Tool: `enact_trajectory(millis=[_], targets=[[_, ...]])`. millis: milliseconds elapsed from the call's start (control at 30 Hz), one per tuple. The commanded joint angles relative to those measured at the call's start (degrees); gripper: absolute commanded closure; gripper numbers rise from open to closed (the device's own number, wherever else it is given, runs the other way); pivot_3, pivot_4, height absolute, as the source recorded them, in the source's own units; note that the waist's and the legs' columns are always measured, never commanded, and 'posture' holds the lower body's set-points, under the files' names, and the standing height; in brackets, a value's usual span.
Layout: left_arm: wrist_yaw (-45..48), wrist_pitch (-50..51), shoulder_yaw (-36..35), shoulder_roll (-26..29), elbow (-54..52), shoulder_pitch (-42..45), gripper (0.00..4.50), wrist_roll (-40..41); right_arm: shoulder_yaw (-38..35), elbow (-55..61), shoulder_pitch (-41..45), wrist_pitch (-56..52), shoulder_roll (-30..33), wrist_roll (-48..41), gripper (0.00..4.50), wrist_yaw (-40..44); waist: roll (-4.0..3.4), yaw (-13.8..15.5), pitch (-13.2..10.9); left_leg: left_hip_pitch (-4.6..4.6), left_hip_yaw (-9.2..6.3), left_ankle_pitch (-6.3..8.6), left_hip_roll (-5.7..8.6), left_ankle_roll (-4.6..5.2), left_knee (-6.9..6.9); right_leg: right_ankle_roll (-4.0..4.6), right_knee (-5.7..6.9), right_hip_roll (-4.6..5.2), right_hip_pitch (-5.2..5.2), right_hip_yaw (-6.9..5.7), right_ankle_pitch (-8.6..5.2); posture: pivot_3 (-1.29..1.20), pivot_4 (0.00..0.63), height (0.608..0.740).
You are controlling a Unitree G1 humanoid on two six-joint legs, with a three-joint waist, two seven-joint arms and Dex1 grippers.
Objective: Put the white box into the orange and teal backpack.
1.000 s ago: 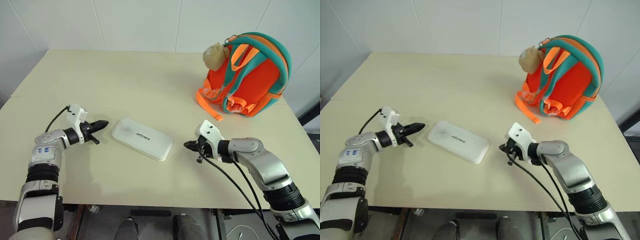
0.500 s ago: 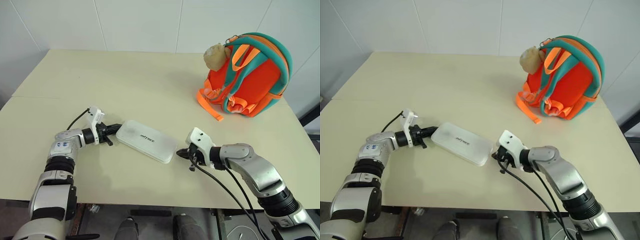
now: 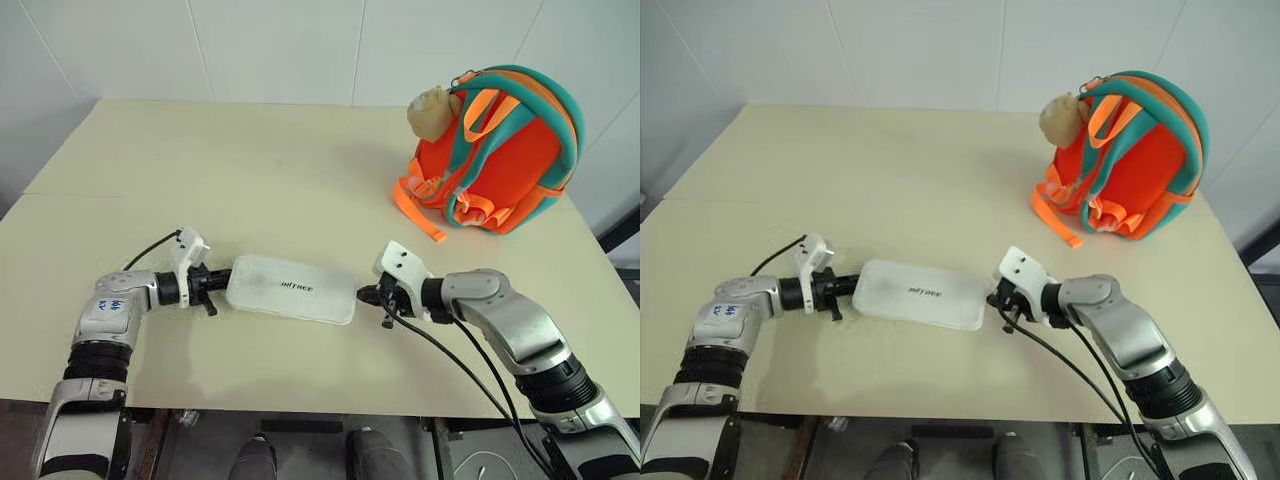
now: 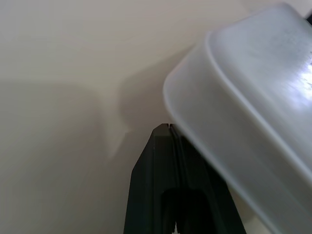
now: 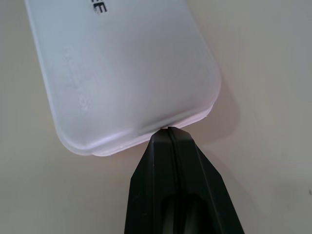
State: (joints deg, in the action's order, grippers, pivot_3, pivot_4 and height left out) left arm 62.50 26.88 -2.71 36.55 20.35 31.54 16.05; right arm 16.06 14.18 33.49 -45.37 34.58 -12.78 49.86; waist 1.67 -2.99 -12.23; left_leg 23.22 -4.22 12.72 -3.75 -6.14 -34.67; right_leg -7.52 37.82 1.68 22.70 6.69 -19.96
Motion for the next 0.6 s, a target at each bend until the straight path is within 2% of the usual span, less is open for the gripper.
enact_trajectory(millis=[33,300,600], targets=[[0.9,4.5,0.6,2.3,-7.6,-1.2,4.47,1.7,-0.1,-0.2,1.5,2.3,2.1,-0.2,4.49,3.0,0.0,0.0,0.0,0.0,0.0,0.0,0.0,0.0,0.0,0.0,-0.01,0.0,-0.01,0.0,0.0,0.0,0.15,0.74],[1.1,9.6,2.3,4.1,-13.5,-3.3,4.47,1.9,0.8,-0.9,2.0,4.4,5.5,0.6,4.49,7.3,0.0,0.0,0.0,0.0,0.0,0.01,0.0,0.02,0.03,0.0,-0.08,0.0,-0.01,0.01,0.0,0.0,0.15,0.74],[-0.8,10.3,-2.1,7.2,-13.9,-6.5,4.47,3.0,0.9,-0.9,1.3,4.7,6.4,1.2,4.49,7.6,0.0,-0.2,0.0,-0.01,0.0,0.02,0.0,0.03,0.04,0.0,-0.09,0.0,-0.01,0.02,0.0,0.0,0.15,0.74]])
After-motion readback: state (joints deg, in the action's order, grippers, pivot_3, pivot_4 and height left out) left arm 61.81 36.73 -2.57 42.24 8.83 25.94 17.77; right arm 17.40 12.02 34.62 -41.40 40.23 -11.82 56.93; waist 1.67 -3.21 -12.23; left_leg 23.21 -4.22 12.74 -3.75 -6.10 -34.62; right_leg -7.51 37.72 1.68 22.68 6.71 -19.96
